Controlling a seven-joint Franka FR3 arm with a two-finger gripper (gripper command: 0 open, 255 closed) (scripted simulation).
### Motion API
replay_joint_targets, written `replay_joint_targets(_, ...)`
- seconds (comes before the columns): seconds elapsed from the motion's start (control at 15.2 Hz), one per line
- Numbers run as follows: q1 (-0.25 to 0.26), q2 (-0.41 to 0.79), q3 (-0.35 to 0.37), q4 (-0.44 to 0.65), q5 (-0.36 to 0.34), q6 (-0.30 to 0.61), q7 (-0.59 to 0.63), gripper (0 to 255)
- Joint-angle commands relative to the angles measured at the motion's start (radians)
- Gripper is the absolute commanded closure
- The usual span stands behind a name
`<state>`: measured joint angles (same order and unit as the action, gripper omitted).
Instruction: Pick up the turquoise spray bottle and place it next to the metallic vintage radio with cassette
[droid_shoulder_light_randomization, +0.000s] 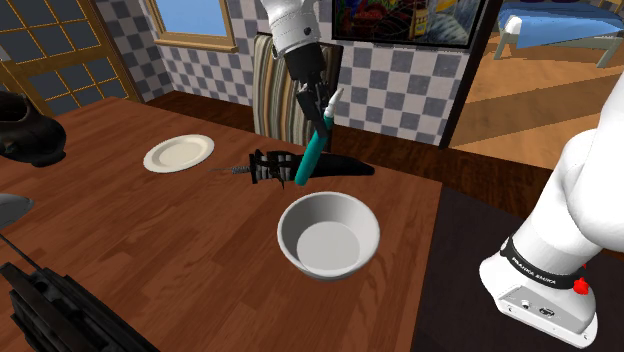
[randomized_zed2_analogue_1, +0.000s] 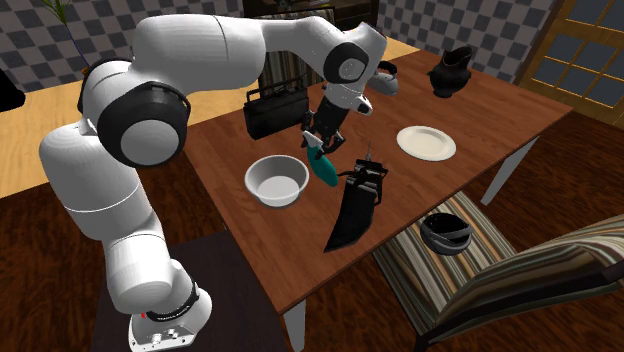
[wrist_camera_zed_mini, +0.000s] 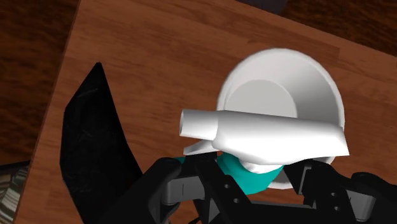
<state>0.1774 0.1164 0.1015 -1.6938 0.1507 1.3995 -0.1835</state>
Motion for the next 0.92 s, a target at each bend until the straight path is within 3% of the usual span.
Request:
replay_joint_targets(0.0, 0.0, 0.0, 0.0, 0.026, 0.001, -0.026, 0.005, 255)
replay_joint_targets(0.86, -0.001, 0.021, 0.0, 0.229, 0.006, -0.206, 0.032, 255)
